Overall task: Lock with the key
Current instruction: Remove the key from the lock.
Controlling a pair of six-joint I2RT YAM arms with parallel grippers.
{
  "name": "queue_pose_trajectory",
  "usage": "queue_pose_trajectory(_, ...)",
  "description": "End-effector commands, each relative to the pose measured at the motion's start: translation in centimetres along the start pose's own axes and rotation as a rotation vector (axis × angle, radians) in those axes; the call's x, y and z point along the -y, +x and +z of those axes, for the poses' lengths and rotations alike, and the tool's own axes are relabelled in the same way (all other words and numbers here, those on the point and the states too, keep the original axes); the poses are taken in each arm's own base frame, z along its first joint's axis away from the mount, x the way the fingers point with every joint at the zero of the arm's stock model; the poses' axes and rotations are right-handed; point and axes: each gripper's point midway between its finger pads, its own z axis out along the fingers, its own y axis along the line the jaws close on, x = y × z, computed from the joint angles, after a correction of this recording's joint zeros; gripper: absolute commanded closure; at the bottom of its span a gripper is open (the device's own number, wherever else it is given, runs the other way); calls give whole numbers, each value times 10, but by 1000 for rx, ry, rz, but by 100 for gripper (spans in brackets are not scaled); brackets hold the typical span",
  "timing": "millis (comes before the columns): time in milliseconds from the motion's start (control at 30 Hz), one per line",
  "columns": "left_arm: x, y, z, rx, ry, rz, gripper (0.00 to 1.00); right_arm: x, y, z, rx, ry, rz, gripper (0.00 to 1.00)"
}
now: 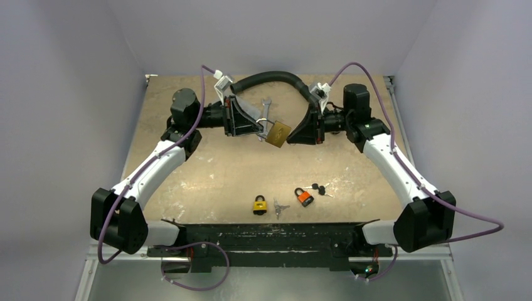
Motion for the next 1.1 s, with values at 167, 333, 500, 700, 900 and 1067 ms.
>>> queue_pose_trajectory(167,32,-39,-6,81,43,156,100,-8,-13,-3,-2,-22,-80,100)
queue_pose_trajectory(333,31,-51,-14,94,31,175,100,-10,-10,-4,-4,-20,-75,100)
queue_pose_trajectory(500,32,-65,-23,115,17,199,100,-8,-3,-5,-9,-21,-64,100)
queue_pose_trajectory(700,27,-76,-35,135,-1,215,100,-6,-3,-7,-8,-13,-61,100)
queue_pose_trajectory(900,2,-73,-52,104,-61,195,100,6,-8,-9,3,77,-59,100)
queue_pose_trajectory(1067,-43,-46,-80,-60,-201,184,100,13,-14,-9,64,149,-69,100)
